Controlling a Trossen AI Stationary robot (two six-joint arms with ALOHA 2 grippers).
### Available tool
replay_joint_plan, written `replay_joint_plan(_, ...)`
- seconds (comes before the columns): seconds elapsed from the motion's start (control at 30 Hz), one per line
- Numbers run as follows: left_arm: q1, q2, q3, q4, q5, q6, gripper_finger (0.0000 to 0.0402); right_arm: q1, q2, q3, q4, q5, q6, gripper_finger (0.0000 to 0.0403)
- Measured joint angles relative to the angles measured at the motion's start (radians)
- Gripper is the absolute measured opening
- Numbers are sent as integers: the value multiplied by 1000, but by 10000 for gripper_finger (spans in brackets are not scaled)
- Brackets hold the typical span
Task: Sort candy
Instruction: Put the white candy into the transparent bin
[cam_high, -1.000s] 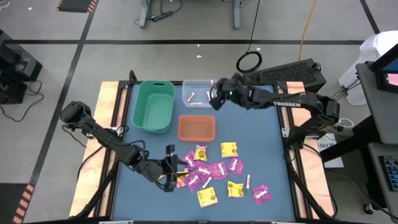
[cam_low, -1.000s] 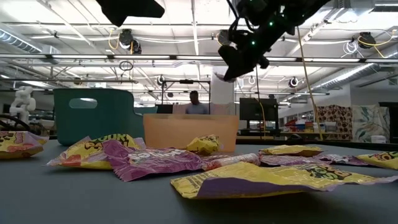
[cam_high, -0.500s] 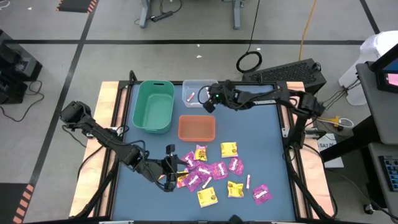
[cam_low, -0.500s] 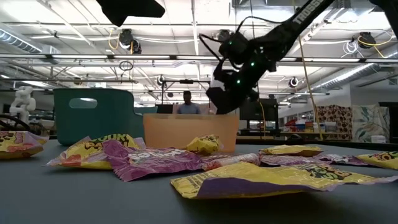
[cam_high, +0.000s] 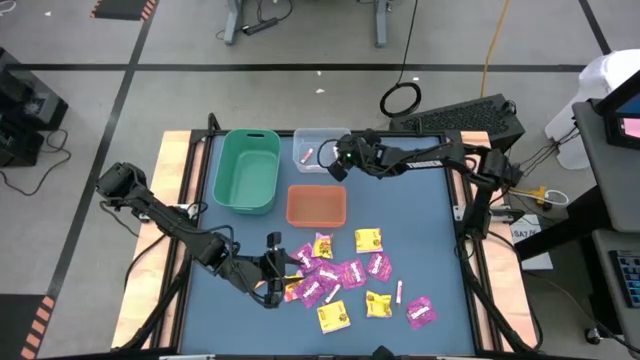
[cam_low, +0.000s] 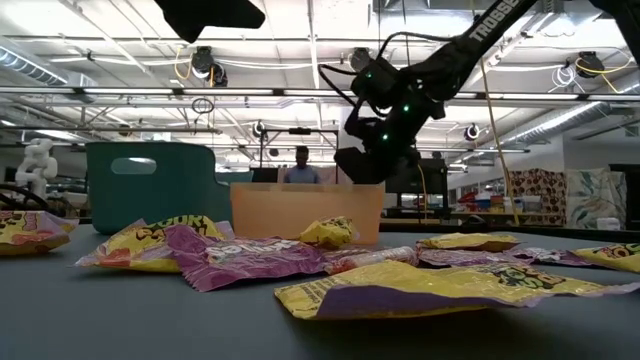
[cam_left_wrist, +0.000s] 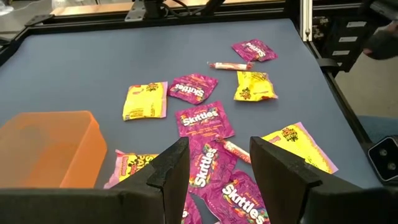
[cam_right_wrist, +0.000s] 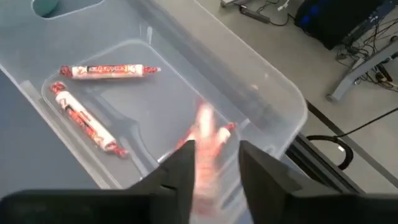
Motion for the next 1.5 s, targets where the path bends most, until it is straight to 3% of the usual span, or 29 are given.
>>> replay_joint_plan(0.2, 0, 0, 0, 0, 0, -20, 173, 23, -163, 0, -65, -15, -21, 191)
replay_joint_plan(0.33, 0, 0, 0, 1, 0, -27, 173, 104, -313, 2, -166, -131, -18, 206)
replay_joint_plan(0.47, 0, 0, 0, 1, -1, -56, 173, 279, -424, 2, -357, -174, 77, 207)
replay_joint_plan(0.63, 2, 27, 0, 49, -34, -42, 173, 605, -481, 2, -498, -76, 177, 207)
replay_joint_plan(0.83, 2, 155, 0, 266, -50, 20, 173, 937, -442, 2, -565, 73, 320, 208)
replay_joint_plan(1.03, -1, 294, 19, 359, -136, 32, 173, 1141, -325, 1, -569, 95, 335, 208)
replay_joint_plan(1.37, -26, 512, 178, 356, -133, -51, 173, 1233, -144, 1, -449, 289, 407, 208)
replay_joint_plan(1.5, -34, 559, 211, 336, -123, -142, 173, 1228, -122, 1, -445, 288, 461, 208)
